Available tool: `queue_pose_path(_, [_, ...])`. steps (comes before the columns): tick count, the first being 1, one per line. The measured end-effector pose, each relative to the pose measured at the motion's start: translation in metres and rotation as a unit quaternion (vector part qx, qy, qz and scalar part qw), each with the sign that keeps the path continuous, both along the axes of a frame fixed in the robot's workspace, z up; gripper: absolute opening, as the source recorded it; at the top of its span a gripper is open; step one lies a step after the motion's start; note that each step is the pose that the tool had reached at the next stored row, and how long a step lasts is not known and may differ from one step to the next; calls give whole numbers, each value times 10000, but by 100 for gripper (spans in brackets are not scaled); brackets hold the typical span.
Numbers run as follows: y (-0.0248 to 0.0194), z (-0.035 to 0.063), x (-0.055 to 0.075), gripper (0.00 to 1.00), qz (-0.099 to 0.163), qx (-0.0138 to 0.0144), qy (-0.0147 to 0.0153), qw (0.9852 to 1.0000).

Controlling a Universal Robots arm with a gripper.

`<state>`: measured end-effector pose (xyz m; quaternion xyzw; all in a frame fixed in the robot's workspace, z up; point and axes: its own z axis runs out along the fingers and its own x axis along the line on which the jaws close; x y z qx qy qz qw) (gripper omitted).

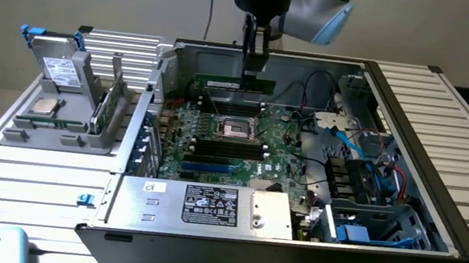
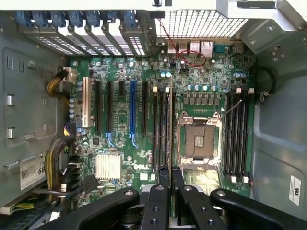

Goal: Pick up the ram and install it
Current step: 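Insert the ram into the slot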

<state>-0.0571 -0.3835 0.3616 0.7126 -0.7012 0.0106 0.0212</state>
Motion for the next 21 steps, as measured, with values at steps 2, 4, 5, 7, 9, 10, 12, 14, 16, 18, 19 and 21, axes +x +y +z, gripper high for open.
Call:
queue_pose_path(2, [0,-36,2,13,0,0,0,10000])
queue_pose_path(4, [0,-73,6,13,0,1,0,10000])
queue_pose_path(5, [0,-91,8,13,1,0,0,10000])
queue_pose_path(7, [0,-127,13,13,0,0,0,10000])
queue_pose_path(9, [0,-164,15,13,-1,0,0,10000])
queue_pose_path(10, [0,-177,16,13,-1,1,1,10000])
queue_pose_path(12, [0,-178,16,13,0,0,2,10000])
queue_pose_path(14, [0,-178,16,13,0,0,2,10000])
queue_pose_path(16, [0,-179,16,13,0,0,2,10000])
queue_pose_path(18, [0,-180,16,13,0,0,2,10000])
queue_pose_path(19, [0,-180,16,13,0,0,2,10000])
queue_pose_path(21, [13,-188,19,13,0,-5,1,10000])
